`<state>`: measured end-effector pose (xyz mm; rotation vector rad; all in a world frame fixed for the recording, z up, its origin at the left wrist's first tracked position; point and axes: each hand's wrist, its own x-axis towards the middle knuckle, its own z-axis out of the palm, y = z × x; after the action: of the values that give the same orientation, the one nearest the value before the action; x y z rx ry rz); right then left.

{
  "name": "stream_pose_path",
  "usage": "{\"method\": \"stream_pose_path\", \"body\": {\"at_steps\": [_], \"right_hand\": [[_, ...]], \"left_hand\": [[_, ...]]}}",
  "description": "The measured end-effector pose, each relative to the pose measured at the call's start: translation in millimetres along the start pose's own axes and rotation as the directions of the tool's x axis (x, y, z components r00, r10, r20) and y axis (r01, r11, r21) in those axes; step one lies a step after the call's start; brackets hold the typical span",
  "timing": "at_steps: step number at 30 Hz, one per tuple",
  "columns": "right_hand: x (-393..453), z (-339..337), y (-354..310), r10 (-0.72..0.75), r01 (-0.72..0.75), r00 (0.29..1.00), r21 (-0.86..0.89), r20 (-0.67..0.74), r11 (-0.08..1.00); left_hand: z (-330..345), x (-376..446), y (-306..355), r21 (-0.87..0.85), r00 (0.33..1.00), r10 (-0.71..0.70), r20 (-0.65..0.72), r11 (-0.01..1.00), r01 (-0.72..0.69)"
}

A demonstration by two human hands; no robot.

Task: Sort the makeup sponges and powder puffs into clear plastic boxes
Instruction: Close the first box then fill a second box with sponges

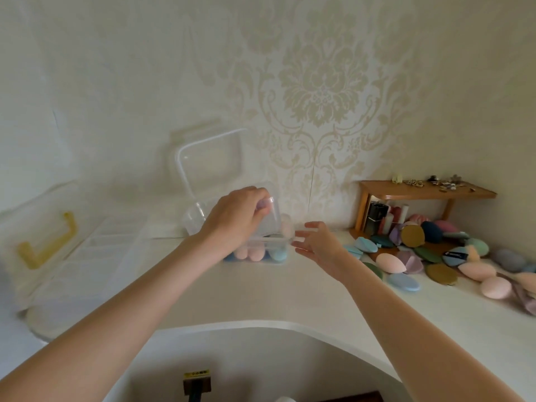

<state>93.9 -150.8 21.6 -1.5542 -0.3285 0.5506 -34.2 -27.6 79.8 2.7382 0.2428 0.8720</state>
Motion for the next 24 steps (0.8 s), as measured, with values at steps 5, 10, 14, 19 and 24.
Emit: {"method": "stream_pose_path", "body": {"at_steps": [5,10,14,19,24], "right_hand": [[-7.1,-49.0,-9.6,0.011,-0.033,0.991,-0.165,-0.134,0.986],[-9.2,-110.5,-16.1,-0.082,-0.084,0.957,-0.538,-0.277,0.839],[-17.1,-142.6,-6.5,-0.085,-0.188,0.956,-0.807,-0.282,0.559],[-18.5,-155.0,16.6,-0.109,-0.130,0.978,-0.925,-0.179,0.356],[-17.9,-166.6,16.3,-0.265,-0.073,0.929,-0.830,-0.258,0.553]], "left_hand": [[19.8,12.7,28.2,-0.022,0.995,0.094,0.036,0.995,-0.094],[53.0,24.2,73.1,-0.072,0.963,0.245,0.111,0.969,-0.238],[80.9,26.8,102.7,-0.108,0.933,0.319,0.164,0.946,-0.305],[113.1,26.6,124.2,-0.093,0.905,0.330,0.267,0.944,-0.316],[131.2,28.4,110.7,-0.061,0.898,0.272,0.346,0.962,-0.268]]}}
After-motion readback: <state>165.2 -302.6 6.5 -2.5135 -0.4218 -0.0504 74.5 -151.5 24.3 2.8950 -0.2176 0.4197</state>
